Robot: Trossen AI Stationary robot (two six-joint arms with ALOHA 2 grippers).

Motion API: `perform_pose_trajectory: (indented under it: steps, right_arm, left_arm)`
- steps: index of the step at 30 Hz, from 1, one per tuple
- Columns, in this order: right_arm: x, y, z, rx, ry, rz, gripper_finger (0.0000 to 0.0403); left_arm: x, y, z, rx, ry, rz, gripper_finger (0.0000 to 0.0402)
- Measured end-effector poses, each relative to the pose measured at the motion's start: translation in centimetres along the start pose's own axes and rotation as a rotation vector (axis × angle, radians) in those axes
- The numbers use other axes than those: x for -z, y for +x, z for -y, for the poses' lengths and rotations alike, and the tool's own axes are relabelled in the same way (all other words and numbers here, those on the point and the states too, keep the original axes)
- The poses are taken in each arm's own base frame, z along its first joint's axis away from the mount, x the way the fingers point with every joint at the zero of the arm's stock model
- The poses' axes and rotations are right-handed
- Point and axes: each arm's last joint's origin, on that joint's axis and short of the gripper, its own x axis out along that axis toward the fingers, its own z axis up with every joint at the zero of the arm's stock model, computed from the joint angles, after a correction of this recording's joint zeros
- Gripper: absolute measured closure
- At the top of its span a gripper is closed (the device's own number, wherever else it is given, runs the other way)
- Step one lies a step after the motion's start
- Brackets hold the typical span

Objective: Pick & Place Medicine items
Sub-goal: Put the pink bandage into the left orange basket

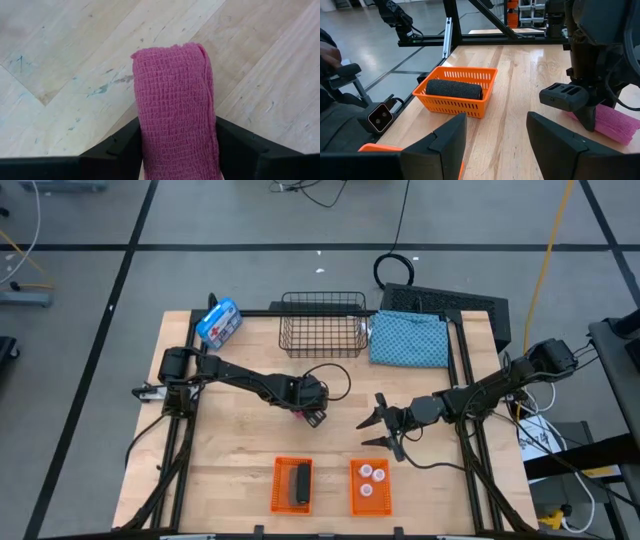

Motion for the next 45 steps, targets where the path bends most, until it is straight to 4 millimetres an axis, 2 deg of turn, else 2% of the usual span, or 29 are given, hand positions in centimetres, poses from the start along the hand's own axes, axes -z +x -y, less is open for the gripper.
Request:
perform_pose_trajectory:
  steps: [37, 45]
  right_arm:
    - [0.06, 0.00, 0.00, 0.001, 0.000, -0.007, 0.0206]
    - [0.26, 0.00, 0.20, 0.058, -0.002, -0.021, 0.0206]
  left_arm:
    - [0.00, 0.00, 0.02, 0.002, 0.029, 0.001, 0.0188]
    - [0.00, 0.00, 0.03, 0.003, 0.061, 0.000, 0.0188]
